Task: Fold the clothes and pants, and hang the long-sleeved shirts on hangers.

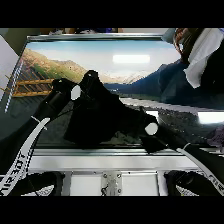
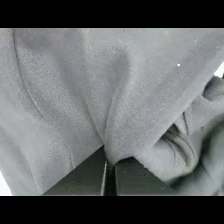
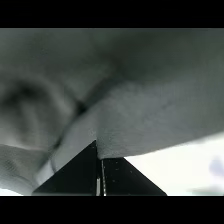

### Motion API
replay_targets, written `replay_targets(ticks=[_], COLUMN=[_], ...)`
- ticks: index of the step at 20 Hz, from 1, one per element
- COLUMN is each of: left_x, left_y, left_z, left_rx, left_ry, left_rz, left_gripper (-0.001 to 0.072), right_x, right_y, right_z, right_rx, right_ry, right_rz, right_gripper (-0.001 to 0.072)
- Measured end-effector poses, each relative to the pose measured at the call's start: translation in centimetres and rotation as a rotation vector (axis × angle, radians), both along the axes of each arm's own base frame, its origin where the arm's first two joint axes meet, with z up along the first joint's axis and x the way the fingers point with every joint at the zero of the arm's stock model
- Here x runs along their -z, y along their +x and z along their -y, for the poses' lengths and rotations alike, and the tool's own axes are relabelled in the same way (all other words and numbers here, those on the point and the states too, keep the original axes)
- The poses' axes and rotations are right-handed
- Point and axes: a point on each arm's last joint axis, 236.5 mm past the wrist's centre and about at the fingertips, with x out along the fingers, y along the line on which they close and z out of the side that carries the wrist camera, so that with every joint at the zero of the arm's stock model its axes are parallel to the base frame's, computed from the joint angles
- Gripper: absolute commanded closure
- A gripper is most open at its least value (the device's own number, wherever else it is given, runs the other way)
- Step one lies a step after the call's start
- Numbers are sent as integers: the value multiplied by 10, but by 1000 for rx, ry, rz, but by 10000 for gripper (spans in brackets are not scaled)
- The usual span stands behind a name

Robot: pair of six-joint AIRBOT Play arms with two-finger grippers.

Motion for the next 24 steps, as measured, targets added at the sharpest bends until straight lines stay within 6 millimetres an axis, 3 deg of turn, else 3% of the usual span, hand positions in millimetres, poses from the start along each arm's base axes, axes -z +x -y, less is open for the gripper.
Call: replay_targets(ticks=[4,5,6,7,9,12,15,20,21,22,24], left_x=[-14,-15,-14,-13,-10,-5,2,43,50,56,63], left_y=[-5,-4,-1,3,10,8,-12,-54,-58,-60,-60], left_z=[33,45,56,65,74,70,62,52,51,48,42], left_rx=[9,17,32,38,40,30,39,82,86,88,81], left_ry=[-133,-164,-185,-201,-208,-188,-156,-85,-79,-68,-57], left_rz=[10,21,35,41,35,-20,-50,-99,-102,-99,-96], left_gripper=[685,617,274,16,28,29,29,32,214,442,686], right_x=[-45,-52,-57,-59,-62,-63,-63,-62,-62,-62,-62], right_y=[46,51,54,55,53,50,48,46,45,44,43], right_z=[73,91,104,115,127,134,138,138,138,138,138], right_rx=[-33,-35,-39,-45,-57,-76,-82,-91,-92,-95,-99], right_ry=[-77,-101,-120,-138,-158,-173,-181,-183,-182,-181,-180], right_rz=[109,116,120,120,111,102,95,87,85,81,79], right_gripper=[690,690,690,690,689,689,689,689,689,689,689])
